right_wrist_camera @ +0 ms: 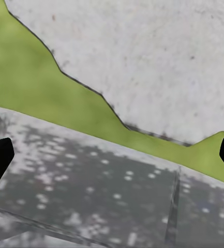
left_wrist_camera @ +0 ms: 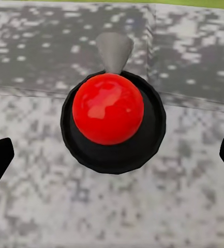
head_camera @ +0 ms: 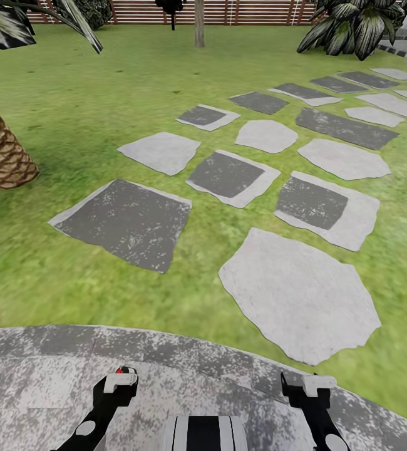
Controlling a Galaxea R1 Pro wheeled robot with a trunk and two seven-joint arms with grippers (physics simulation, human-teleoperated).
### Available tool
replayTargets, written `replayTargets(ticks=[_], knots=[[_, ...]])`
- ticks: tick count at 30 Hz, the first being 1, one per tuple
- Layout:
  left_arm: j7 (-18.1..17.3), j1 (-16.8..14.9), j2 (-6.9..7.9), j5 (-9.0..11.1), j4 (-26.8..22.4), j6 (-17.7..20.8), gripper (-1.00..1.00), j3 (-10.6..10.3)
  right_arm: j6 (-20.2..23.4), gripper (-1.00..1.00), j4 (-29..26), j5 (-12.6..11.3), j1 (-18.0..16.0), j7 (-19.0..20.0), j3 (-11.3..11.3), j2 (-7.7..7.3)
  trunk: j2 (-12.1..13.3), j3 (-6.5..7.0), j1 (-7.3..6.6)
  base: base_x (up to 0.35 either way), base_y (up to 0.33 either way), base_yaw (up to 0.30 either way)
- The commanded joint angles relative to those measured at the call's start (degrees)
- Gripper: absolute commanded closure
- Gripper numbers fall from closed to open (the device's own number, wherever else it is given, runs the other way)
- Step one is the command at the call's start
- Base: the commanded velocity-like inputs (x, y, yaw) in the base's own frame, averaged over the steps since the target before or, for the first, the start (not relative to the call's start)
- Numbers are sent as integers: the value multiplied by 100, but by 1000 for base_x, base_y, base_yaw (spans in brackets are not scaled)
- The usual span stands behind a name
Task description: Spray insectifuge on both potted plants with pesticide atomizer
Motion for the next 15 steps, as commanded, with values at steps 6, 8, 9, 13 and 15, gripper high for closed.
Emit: replayTargets(ticks=[6,8,9,13,15], knots=[[5,-3,-2,-41,5,-21,-100,26,-13,-100,4,23,-2,-22,3,1,-1,-3,-1,0,0,0],[5,-3,0,-41,5,-21,-100,26,-13,-100,4,21,-2,-22,3,2,-1,-3,-1,0,0,0],[5,-3,1,-41,5,-21,-100,26,-13,-100,4,22,-2,-22,3,0,-1,-3,-1,0,0,0],[5,-3,2,-41,5,-21,-100,26,-15,-100,4,20,-2,-22,3,0,-1,-2,-1,0,0,0],[5,-3,2,-41,5,-21,-100,26,-14,-100,4,21,-2,-22,3,-1,-1,7,-1,0,0,0]])
